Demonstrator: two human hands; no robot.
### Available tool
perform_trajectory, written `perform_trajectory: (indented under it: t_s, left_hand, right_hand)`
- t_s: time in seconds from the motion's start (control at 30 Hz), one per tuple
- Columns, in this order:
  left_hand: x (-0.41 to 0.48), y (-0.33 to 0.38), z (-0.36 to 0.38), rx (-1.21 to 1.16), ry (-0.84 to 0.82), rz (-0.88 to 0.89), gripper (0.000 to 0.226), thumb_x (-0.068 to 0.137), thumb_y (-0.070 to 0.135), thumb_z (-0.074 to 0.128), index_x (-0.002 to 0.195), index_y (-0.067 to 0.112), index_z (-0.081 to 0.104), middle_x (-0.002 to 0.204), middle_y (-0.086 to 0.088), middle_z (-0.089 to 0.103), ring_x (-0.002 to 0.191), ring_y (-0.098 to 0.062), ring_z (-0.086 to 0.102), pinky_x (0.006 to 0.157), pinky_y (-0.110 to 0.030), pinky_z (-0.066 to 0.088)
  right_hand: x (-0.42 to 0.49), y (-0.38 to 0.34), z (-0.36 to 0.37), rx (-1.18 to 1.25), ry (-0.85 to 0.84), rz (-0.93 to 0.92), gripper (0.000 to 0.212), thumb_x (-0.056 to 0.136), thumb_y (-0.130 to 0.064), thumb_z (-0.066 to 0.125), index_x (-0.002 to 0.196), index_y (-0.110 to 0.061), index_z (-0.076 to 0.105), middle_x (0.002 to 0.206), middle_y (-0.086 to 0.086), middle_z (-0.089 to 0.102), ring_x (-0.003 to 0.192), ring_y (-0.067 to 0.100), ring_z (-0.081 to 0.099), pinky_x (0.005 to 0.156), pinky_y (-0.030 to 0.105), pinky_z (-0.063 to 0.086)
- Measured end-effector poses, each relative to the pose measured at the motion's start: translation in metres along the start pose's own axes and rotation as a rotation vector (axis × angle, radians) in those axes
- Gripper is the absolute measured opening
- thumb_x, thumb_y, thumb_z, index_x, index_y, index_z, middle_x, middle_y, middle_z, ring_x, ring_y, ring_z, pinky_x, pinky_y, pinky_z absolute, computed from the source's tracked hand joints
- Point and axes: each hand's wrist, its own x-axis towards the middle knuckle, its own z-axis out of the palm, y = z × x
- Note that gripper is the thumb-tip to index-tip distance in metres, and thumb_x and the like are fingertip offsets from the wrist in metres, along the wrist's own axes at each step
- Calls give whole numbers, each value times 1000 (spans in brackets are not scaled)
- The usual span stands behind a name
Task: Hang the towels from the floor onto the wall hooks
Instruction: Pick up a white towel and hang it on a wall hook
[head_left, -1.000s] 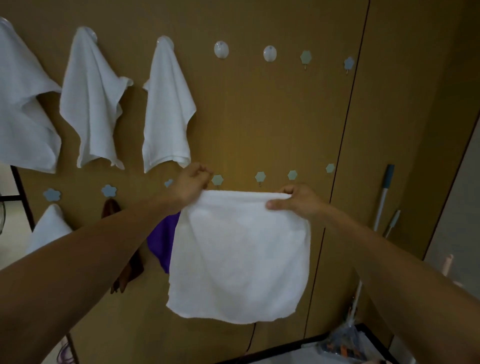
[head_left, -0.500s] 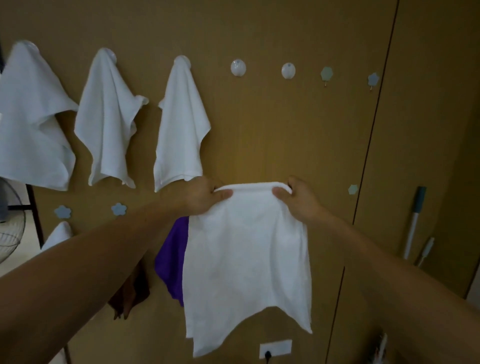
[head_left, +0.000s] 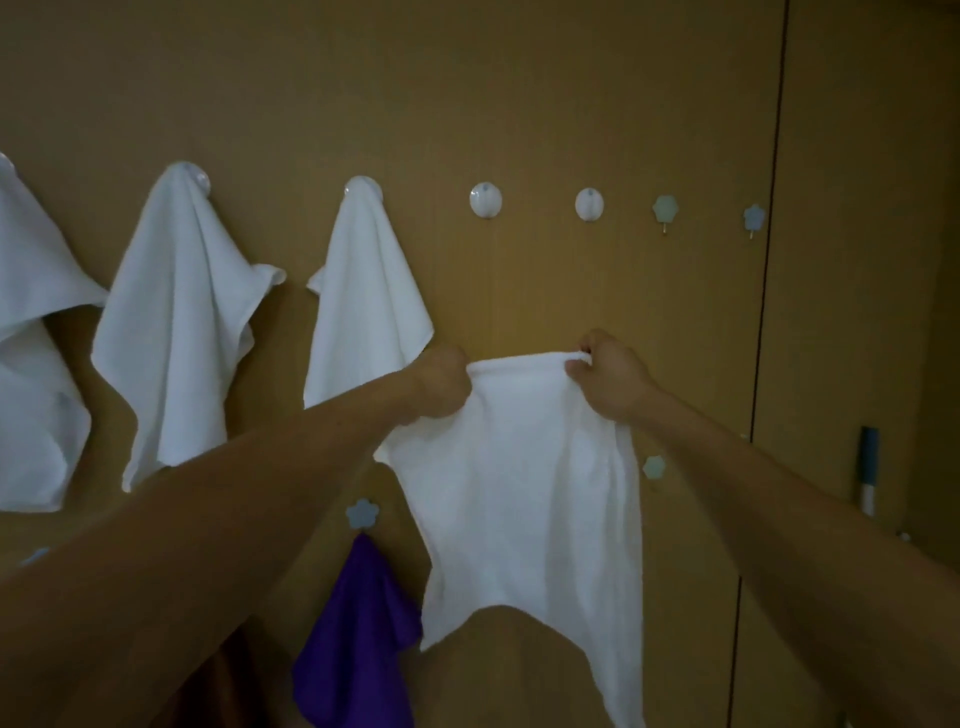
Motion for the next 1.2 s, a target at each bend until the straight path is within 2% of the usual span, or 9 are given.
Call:
perform_trajectory:
  t_s: [0.17, 0.3, 0.43, 0.57, 0.7, 0.8, 1.0, 1.1, 1.2]
  left_hand:
    - [41, 6, -7, -277, 222, 86, 27, 98, 24, 35, 83, 10, 53, 85, -3, 56, 79, -19, 52, 67, -30, 40]
    - [76, 9, -26, -350, 303, 216, 37, 92, 38, 51, 63, 17, 44, 65, 3, 47, 60, -12, 45, 55, -27, 34]
    - [128, 16, -55, -311, 490, 278, 39, 90, 44, 57, 62, 19, 48, 63, 6, 51, 59, -11, 47, 55, -27, 37]
    - [182, 18, -84, -99, 663, 245, 38, 93, 46, 50, 67, 19, 51, 65, 6, 51, 62, -12, 48, 55, -30, 34]
    - [222, 18, -109, 20, 752, 226, 39, 95, 48, 44, 66, 22, 48, 65, 7, 49, 59, -8, 46, 50, -27, 28]
    - [242, 11, -118, 133, 745, 167, 40, 96, 47, 42, 72, 18, 52, 66, 6, 49, 62, -14, 47, 51, -28, 27]
    - [250, 0, -104, 233, 786, 66, 34, 93, 45, 45, 77, 16, 52, 71, 1, 51, 68, -21, 49, 62, -30, 33]
    - [242, 11, -101, 22, 661, -35, 31, 85, 38, 58, 68, 13, 53, 64, 1, 51, 61, -18, 50, 51, -28, 32]
    - [228, 30, -98, -250, 392, -238, 23, 89, 38, 57, 82, 16, 57, 74, 1, 55, 66, -15, 53, 50, -27, 33]
  right_hand:
    - [37, -2, -12, 407, -97, -50, 37, 83, -45, 70, 83, -12, 55, 78, -5, 58, 69, 10, 56, 59, 25, 42]
    - [84, -1, -18, 566, 1, -108, 35, 77, -38, 78, 68, -18, 50, 58, -13, 52, 49, 0, 49, 45, 15, 37]
    - [150, -16, -17, 623, 184, -157, 28, 78, -41, 72, 70, -21, 54, 67, -8, 58, 59, 5, 55, 53, 21, 41]
    - [214, -36, -22, 600, 273, -153, 36, 75, -46, 69, 96, -18, 67, 93, 0, 70, 85, 18, 67, 73, 34, 54]
    - [262, -51, -25, 581, 314, -167, 26, 75, -46, 66, 79, -21, 63, 79, -4, 68, 73, 15, 66, 70, 33, 55]
    - [285, -56, -21, 492, 305, -161, 25, 79, -43, 64, 78, -18, 62, 82, -1, 67, 77, 19, 65, 71, 33, 52]
    - [299, -52, 8, 357, 322, -123, 24, 81, -41, 59, 75, -18, 56, 74, -2, 58, 71, 21, 59, 53, 26, 34]
    - [300, -48, 13, 375, 288, -98, 24, 78, -41, 61, 75, -17, 59, 74, -2, 62, 68, 19, 60, 54, 25, 37]
    - [296, -42, 6, 497, 110, -41, 18, 77, -30, 66, 70, -15, 58, 73, 3, 62, 61, 16, 57, 56, 26, 44]
